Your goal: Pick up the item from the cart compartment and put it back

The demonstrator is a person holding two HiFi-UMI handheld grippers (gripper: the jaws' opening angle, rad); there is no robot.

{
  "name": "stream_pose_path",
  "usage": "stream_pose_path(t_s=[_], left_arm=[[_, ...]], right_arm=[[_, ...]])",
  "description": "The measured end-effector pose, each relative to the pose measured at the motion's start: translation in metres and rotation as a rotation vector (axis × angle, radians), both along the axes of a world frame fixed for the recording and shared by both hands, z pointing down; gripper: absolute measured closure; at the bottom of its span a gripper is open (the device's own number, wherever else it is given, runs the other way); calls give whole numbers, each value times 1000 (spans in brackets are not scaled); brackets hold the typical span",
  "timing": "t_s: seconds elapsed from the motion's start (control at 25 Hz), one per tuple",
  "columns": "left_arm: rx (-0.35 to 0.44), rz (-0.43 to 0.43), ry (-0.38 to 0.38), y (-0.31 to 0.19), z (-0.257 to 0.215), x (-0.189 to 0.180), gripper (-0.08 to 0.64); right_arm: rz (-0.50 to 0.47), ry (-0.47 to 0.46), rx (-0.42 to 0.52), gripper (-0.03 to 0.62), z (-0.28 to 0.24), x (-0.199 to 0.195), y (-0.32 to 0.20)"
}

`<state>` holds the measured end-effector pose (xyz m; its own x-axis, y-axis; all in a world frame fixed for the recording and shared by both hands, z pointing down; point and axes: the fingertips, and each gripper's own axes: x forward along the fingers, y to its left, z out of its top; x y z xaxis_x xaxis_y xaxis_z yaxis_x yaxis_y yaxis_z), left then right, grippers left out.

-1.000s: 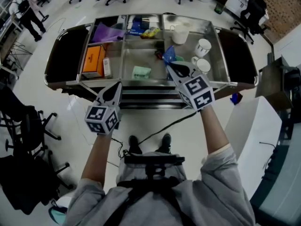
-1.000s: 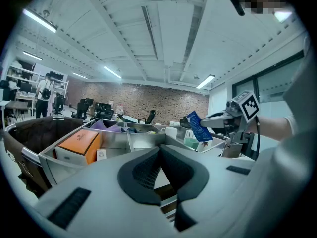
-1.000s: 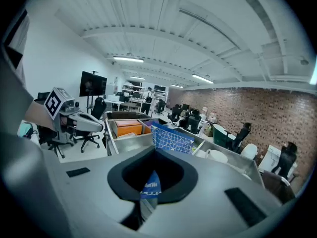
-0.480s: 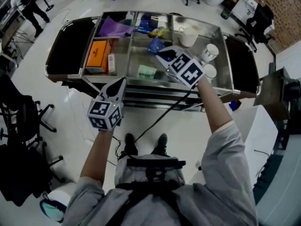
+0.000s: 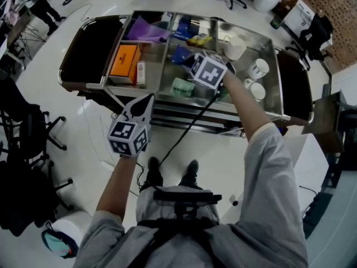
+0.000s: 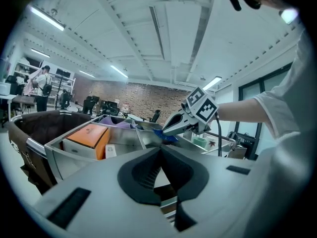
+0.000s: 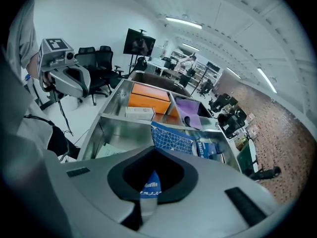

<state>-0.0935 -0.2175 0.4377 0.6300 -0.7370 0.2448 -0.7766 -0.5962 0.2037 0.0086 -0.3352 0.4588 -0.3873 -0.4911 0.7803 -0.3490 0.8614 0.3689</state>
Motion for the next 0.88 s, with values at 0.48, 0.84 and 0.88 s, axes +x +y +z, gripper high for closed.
stream_pose_path(t_s=[0.48,0.84,0.88], left_arm=[[-30,-36,8,-3,15,-14,555],[-47,-68,12,-8,23,-26,555],[-48,-70,13,-9,24,-27,555]], right_arm=[[-154,180,-92,578,49,-20,-10],[-197,199,-114,577,74,-28,-13],[-195,196,-111,577,75,-28,-14]])
